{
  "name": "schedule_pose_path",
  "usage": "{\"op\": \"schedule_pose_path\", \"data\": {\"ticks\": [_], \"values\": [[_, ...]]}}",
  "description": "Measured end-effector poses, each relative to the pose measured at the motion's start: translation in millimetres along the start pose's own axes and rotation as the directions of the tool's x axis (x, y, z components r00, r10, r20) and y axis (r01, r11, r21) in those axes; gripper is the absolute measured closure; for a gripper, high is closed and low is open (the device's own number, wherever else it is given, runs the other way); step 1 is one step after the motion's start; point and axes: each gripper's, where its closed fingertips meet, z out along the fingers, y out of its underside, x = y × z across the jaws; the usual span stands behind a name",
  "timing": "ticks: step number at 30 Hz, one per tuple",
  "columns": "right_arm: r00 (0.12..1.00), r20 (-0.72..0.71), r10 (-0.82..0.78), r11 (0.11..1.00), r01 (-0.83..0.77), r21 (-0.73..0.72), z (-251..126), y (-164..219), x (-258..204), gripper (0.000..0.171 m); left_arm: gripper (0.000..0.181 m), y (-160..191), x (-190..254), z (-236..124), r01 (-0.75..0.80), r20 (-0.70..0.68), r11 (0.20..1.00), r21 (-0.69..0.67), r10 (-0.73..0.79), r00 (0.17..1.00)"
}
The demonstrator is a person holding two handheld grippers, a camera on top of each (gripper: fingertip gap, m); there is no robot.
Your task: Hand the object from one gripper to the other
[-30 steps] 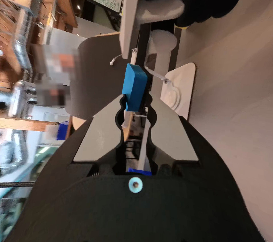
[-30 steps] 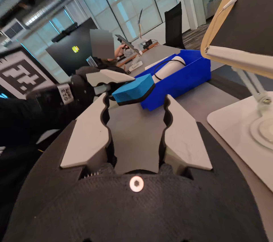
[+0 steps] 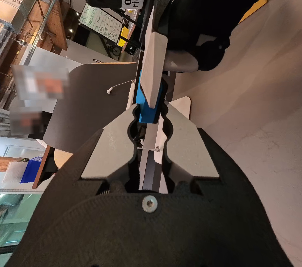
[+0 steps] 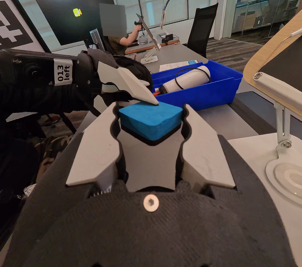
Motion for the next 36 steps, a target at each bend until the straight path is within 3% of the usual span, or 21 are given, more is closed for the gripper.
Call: {"op": "schedule_pose_path", "data": {"ticks": [8,14,16,20,23,26,28,31,36], "values": [[0.994,-0.081,-0.075,0.997,0.075,0.003,-7,-8,8,0.098,0.143,10,-7,-1,0.090,0.008,0.996,-0.008,-0.090,0.996],[0.923,-0.246,-0.296,0.946,0.248,-0.208,-15,10,33,0.098,0.143,38,-2,-6,0.299,-0.043,0.951,-0.077,-0.303,0.952],[0.868,-0.286,-0.406,0.895,0.314,-0.318,-16,19,42,0.098,0.140,44,3,-6,0.478,-0.096,0.874,-0.081,-0.485,0.869],[0.716,-0.323,-0.619,0.751,0.418,-0.512,-18,30,58,0.097,0.122,43,5,-7,0.783,-0.205,0.620,-0.051,-0.774,0.600],[0.585,-0.311,-0.749,0.632,0.488,-0.602,-15,31,61,0.097,0.099,38,6,-2,0.897,-0.271,0.438,-0.057,-0.872,0.408],[0.459,-0.297,-0.837,0.530,0.547,-0.649,-10,29,61,0.098,0.086,28,8,5,0.949,-0.332,0.309,-0.058,-0.903,0.273],[0.387,-0.289,-0.876,0.473,0.565,-0.676,-7,28,60,0.097,0.078,27,6,11,0.961,-0.334,0.270,-0.052,-0.912,0.238],[0.290,-0.272,-0.918,0.394,0.577,-0.716,-2,27,60,0.098,0.076,29,4,18,0.963,-0.301,0.267,-0.024,-0.921,0.248],[0.211,-0.265,-0.941,0.339,0.582,-0.739,7,27,56,0.097,0.074,22,12,25,0.955,-0.309,0.294,-0.032,-0.912,0.270]]}}
